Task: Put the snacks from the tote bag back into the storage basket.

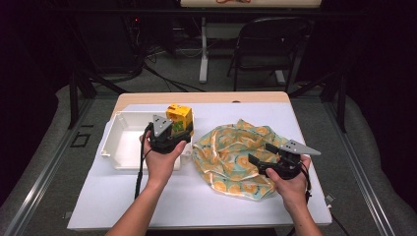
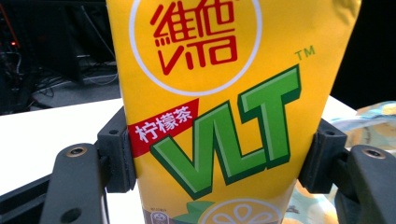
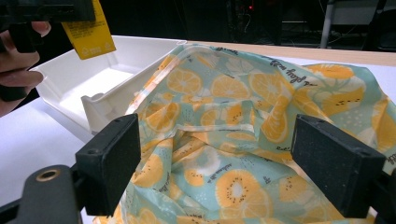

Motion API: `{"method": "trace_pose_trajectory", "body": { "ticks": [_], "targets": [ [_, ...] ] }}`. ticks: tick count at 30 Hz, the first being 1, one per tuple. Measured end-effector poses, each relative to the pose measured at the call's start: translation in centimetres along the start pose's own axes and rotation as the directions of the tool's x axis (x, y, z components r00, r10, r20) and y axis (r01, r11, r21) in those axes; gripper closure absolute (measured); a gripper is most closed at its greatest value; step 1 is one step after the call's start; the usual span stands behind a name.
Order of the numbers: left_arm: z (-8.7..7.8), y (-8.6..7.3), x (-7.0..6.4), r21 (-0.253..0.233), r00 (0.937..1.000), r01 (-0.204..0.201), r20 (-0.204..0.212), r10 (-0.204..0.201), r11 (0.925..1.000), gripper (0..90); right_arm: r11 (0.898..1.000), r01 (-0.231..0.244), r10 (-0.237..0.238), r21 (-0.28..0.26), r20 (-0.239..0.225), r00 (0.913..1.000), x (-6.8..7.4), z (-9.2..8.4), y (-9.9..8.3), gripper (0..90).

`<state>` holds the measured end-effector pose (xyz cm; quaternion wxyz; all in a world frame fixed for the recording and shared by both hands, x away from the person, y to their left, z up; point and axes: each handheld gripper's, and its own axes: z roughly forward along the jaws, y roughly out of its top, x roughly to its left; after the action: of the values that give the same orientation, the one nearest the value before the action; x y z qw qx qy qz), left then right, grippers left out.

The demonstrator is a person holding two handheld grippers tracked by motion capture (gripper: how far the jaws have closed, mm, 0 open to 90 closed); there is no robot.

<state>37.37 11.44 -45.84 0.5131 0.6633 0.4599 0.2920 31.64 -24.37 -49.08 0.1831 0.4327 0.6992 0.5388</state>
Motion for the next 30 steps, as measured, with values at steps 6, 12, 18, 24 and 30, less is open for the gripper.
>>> {"method": "trace_pose_trajectory", "body": {
  "ticks": [6,12,18,24,30],
  "targets": [
    [1.0,-0.3,0.6,0.007,0.9997,0.006,-0.026,-0.005,1.0,30.1,1.0,0.002,-0.002,0.006,0.0,1.0,-0.1,0.1,-0.1,15.4],
    [2.3,-0.7,1.0,0.007,0.9983,0.04,-0.042,-0.039,0.9992,30.1,1.0,0.001,-0.001,0.002,-0.002,1.0,0.0,0.1,-0.1,15.5],
    [3.7,-1.1,1.9,0.012,0.9952,0.073,-0.066,-0.072,0.9973,30.1,1.0,-0.001,0.001,0.005,-0.001,1.0,0.0,0.1,-0.2,15.5],
    [5.2,-1.9,2.6,0.026,0.9928,0.064,-0.103,-0.061,0.9976,30.1,1.0,0.003,-0.003,0.015,-0.001,1.0,-0.1,0.1,-0.2,15.6],
    [6.7,-2.7,3.3,0.03,0.9909,0.069,-0.118,-0.065,0.9972,30.2,1.0,0.004,-0.003,0.02,-0.005,1.0,0.0,0.3,-0.3,15.7]
  ]
}}
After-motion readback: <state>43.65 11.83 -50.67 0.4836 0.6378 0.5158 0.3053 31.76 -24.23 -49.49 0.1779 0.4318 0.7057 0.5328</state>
